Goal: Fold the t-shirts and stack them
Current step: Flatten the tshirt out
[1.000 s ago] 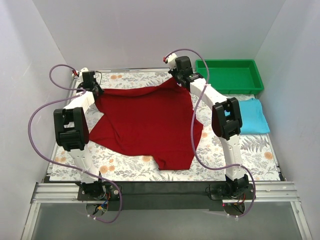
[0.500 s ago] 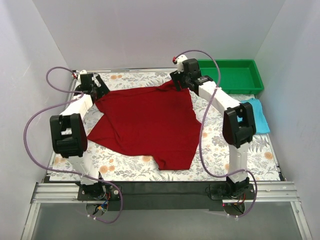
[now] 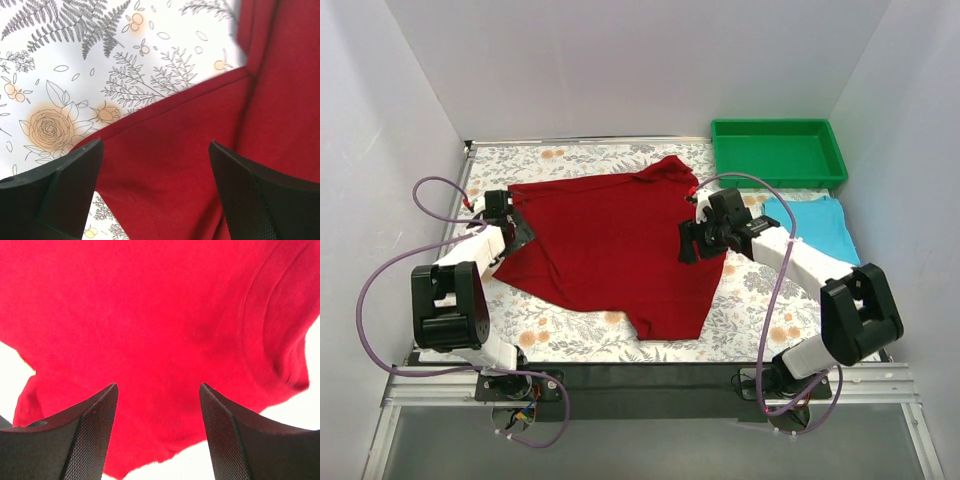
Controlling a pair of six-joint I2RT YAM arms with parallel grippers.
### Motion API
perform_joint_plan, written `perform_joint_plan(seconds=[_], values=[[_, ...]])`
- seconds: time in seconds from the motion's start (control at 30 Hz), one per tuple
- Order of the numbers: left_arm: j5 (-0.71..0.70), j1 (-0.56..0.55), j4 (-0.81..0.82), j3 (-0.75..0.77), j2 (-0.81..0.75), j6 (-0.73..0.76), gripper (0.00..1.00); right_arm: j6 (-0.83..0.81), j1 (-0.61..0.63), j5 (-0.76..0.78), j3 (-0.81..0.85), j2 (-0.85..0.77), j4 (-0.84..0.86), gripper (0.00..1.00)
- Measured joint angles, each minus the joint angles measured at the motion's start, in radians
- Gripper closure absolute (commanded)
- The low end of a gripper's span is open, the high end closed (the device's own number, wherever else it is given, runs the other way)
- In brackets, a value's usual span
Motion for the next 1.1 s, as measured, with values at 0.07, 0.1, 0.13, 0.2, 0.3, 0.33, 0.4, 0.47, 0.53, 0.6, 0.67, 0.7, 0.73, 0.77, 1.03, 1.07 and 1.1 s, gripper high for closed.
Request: perform_joint_plan(seconds=[0.07,0.1,0.13,0.2,0.3,0.33,0.4,0.47,0.53,0.6,0.67,0.7,0.73,0.77,1.03,1.07,1.1], values=[[-0.013,0.0,-0.01,0.0,0.023,0.002,0.28,0.008,0.0,-0.006,-0.043,-0.041,-0.004,0.39],[-0.017,0.0,-0.01,0.0,0.038,0.003,0.3,0.011,0.0,-0.007,-0.068,-0.072,-0.006,0.39],[-0.019,0.0,-0.012,0.0,0.066,0.005,0.31,0.011,0.0,-0.007,-0.085,-0.102,-0.004,0.39],[-0.02,0.0,-0.013,0.004,0.112,0.005,0.32,0.011,0.0,-0.005,-0.115,-0.15,0.0,0.39],[-0.021,0.0,0.0,0.006,0.123,0.0,0.4,0.009,0.0,0.003,-0.152,-0.197,0.0,0.39],[-0.021,0.0,0.002,0.008,0.126,-0.001,0.5,0.009,0.0,0.007,-0.161,-0.208,0.001,0.39],[-0.019,-0.002,0.013,0.009,0.132,-0.001,0.63,0.008,0.0,0.017,-0.176,-0.227,0.002,0.39],[-0.03,-0.002,0.031,0.011,0.142,-0.002,0.84,0.006,0.0,0.023,-0.187,-0.237,0.002,0.39],[-0.056,-0.002,0.045,0.01,0.149,-0.006,0.98,0.005,0.0,0.031,-0.195,-0.243,0.001,0.39],[-0.074,-0.003,0.042,0.014,0.153,-0.014,1.0,0.002,0.0,0.04,-0.195,-0.244,0.0,0.39],[-0.081,-0.004,0.031,0.02,0.155,-0.023,1.0,0.001,0.0,0.05,-0.195,-0.248,0.0,0.39],[-0.085,-0.005,0.021,0.025,0.156,-0.029,1.0,0.002,-0.001,0.055,-0.195,-0.25,0.0,0.39],[-0.093,-0.005,0.007,0.032,0.158,-0.038,1.0,0.002,-0.002,0.06,-0.195,-0.251,0.0,0.39],[-0.098,-0.004,-0.005,0.035,0.159,-0.042,1.0,0.003,-0.002,0.068,-0.195,-0.253,0.0,0.39],[-0.183,0.009,-0.251,0.055,0.14,-0.085,1.0,0.019,-0.03,0.097,-0.208,-0.252,-0.004,0.39],[-0.192,0.009,-0.286,0.055,0.135,-0.09,1.0,0.022,-0.034,0.099,-0.208,-0.253,-0.004,0.39],[-0.201,0.01,-0.321,0.055,0.129,-0.097,1.0,0.025,-0.036,0.1,-0.208,-0.252,-0.004,0.39]])
